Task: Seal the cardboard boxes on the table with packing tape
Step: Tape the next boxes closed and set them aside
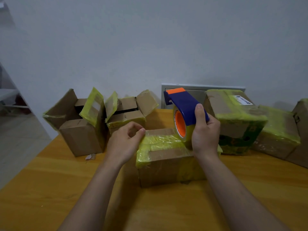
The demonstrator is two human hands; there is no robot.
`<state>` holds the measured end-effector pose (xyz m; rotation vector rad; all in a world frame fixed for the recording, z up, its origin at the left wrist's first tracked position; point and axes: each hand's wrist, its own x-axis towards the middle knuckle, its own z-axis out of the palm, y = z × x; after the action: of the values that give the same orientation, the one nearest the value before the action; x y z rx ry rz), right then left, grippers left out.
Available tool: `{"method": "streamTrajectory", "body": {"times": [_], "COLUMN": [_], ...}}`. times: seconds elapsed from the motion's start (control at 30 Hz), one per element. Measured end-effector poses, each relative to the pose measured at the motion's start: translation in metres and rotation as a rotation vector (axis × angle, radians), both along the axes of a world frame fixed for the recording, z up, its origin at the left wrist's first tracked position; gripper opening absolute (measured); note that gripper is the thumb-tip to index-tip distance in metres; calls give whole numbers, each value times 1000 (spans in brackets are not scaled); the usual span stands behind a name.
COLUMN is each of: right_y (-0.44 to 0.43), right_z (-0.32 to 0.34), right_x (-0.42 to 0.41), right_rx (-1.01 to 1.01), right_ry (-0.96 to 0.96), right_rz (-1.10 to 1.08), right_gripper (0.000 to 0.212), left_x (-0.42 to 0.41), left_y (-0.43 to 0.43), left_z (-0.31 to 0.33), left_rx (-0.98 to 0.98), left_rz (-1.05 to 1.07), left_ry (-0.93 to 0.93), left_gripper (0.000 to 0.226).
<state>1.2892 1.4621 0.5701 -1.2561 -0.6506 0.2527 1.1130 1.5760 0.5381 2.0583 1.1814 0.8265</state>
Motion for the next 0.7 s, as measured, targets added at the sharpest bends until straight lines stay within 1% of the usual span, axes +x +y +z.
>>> {"method": "streamTrajectory", "body": {"times": [0.03,0.07,0.1,0.2,0.27,0.33,0.37,0.4,0.47,0.5,0.53,0.6,0.67,0.7], "right_y": [0,-1,-1,-2,-2,-3,-3,-4,-6,-6,-6,-6,-5,-4], "right_z": [-1,-1,-1,-1,-1,-1,-1,-1,-1,-1,-2,-2,-2,-2], "right_x": [0,1,1,0,-1,-1,-1,0,1,1,1,0,-1,-1], "right_rx": [1,1,1,-2,0,4,7,7,9,10,11,9,0,-4], "right_ry": [-2,0,4,5,2,0,0,1,-3,-6,-6,-6,-13,-12], "right_rz": [-2,-2,0,-2,-7,-10,-8,-5,0,-1,-2,-7,-12,-14], "right_gripper": [58,59,58,50,47,50,52,54,58,59,59,58,57,53], "left_x": [-1,-1,1,9,10,9,8,4,-6,-10,-12,-13,-10,-9], "left_y": [-2,-5,-9,-15,-17,-18,-18,-17,-22,-28,-34,-45,-51,-53], "left_z": [1,1,0,-3,-3,-4,-4,-3,1,3,4,1,-7,-8], "left_rx": [25,10,-35,-277,-348,-342,-296,-208,7,70,91,96,36,-9], "left_rz": [11,1,-12,-19,-26,-37,-32,-20,21,32,35,15,6,6], "left_ry": [37,30,-29,-357,-445,-439,-381,-263,61,156,177,112,-71,-161], "left_gripper": [18,18,16,11,11,11,12,15,29,38,45,49,47,46]}}
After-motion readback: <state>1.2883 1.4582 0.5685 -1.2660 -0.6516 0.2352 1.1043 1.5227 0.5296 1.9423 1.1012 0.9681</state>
